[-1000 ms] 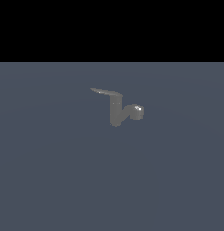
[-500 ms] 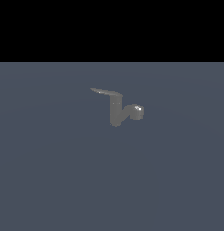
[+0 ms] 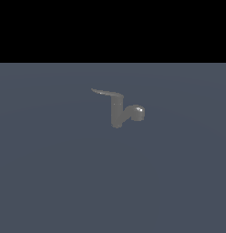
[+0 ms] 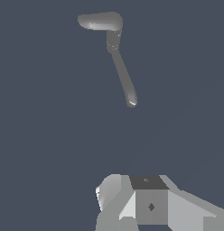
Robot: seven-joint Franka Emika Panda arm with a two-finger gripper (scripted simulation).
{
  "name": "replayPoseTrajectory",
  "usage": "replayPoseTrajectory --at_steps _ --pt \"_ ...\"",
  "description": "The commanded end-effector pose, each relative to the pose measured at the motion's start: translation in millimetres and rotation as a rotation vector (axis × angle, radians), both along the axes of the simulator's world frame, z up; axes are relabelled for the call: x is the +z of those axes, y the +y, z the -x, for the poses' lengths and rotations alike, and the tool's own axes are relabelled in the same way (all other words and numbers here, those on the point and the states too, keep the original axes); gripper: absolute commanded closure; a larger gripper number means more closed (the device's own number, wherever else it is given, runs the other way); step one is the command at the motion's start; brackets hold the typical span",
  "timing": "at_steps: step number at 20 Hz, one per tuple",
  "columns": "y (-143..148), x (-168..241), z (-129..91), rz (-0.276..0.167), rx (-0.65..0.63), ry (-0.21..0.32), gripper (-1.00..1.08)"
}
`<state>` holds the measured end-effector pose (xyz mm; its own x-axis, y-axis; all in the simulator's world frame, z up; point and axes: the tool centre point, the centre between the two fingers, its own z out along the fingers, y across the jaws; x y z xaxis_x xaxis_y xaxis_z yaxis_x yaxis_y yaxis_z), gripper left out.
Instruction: Turn on the faucet by rotating a designated handle.
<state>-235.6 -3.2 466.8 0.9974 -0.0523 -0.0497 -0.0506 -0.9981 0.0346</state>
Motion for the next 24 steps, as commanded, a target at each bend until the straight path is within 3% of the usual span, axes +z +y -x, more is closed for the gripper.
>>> replayPoseTrajectory --at_steps 1,9,24 --pt "1 -1 -8 -0.008 -0.023 -0.001 1.08" --pt "8 -9 -52 -0.046 -0.152 -0.003 1.08" --pt "27 -60 -172 -0.101 -0.538 0.014 1.08"
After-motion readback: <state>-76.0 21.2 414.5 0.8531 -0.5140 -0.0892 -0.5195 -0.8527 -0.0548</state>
